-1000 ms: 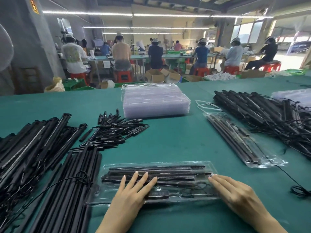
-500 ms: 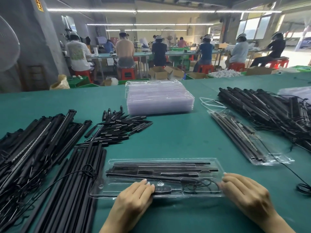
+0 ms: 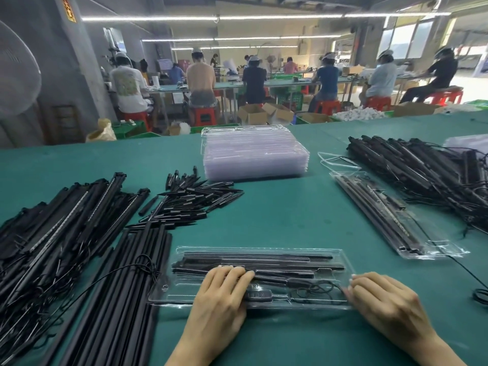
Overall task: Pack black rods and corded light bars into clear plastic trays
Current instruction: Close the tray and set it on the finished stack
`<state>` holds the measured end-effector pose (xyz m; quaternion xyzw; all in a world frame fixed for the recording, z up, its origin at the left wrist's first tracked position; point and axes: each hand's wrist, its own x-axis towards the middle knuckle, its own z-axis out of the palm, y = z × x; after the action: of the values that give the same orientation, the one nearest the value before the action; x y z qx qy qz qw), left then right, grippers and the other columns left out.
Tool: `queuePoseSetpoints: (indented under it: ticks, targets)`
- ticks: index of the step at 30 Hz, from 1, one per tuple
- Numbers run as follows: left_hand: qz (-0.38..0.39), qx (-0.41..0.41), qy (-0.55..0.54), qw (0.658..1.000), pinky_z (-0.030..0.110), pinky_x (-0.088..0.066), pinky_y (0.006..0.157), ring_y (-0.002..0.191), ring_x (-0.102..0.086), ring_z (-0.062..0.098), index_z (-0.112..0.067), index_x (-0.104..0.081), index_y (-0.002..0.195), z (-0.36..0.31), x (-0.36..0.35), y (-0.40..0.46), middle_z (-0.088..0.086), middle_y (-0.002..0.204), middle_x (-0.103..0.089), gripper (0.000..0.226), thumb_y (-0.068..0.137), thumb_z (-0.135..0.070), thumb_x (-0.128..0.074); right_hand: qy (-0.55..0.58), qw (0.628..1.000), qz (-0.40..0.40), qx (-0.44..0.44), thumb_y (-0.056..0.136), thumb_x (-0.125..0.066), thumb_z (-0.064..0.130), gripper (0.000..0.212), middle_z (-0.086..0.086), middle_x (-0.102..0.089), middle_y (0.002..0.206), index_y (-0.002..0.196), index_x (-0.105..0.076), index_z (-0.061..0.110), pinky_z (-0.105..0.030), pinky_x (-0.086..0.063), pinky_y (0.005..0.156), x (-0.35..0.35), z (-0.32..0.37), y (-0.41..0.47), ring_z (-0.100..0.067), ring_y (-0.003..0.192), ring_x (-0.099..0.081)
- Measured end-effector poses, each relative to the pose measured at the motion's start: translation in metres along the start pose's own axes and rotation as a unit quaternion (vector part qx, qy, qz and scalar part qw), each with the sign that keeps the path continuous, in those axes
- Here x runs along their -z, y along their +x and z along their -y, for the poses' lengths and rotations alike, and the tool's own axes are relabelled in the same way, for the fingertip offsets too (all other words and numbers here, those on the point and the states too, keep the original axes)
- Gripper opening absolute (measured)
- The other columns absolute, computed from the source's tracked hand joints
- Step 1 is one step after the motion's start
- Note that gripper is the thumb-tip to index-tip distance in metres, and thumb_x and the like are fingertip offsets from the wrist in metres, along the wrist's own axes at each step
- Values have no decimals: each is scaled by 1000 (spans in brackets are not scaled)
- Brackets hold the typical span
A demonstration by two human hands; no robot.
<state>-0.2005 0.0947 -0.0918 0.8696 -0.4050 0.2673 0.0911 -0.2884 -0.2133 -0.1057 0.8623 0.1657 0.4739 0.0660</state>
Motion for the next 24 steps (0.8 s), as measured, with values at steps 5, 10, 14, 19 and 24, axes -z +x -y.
queuePoseSetpoints:
  ticks: [5, 10, 14, 19, 24]
  targets:
    - [-83, 10, 10, 996, 29, -42, 85, 81, -68, 18, -15, -75, 91, -1, 0, 10, -4, 90, -71, 40, 83, -3, -37, 68, 994, -15, -90, 89, -60, 21, 31, 2, -64, 70, 60, -65, 12, -22, -45, 67, 5, 4, 4, -14, 72, -63]
    - [-119, -1, 22, 993, 21, -56, 62, 74, -71, 14, -17, -78, 82, 5, -6, 16, -5, 83, -74, 22, 83, -16, -56, 271, 823, -94, -491, 77, -76, 3, 37, -14, -60, 111, 112, -61, 2, -10, -47, 86, 6, 26, 23, -19, 103, -56]
    - [-156, 28, 20, 987, 20, -54, 59, 75, -72, 12, -19, -79, 85, 1, -13, 22, -7, 82, -74, 16, 82, -21, -63, 611, 248, -75, -748, 79, -60, -13, 31, -22, -71, 84, 108, -56, -6, -35, -59, 60, 5, 102, 60, -32, 75, -70]
    - [-185, 83, 26, 979, 24, -39, 63, 62, -65, 12, -19, -71, 67, -26, -15, 27, -5, 64, -61, 12, 77, -17, -66, 597, 269, -32, -755, 65, -82, 19, 29, -5, -65, 58, 78, -62, 4, -30, -47, 60, -17, 161, 120, -15, 58, -63]
    - [-18, 149, -144, 978, 16, -39, 66, 66, -55, 11, -23, -71, 83, -34, -1, 34, -10, 72, -55, 21, 74, -30, -54, 494, 305, -136, -803, 78, -76, 11, 24, -5, -61, 51, 68, -59, -3, -23, -44, 41, -48, 163, 128, -15, 42, -57]
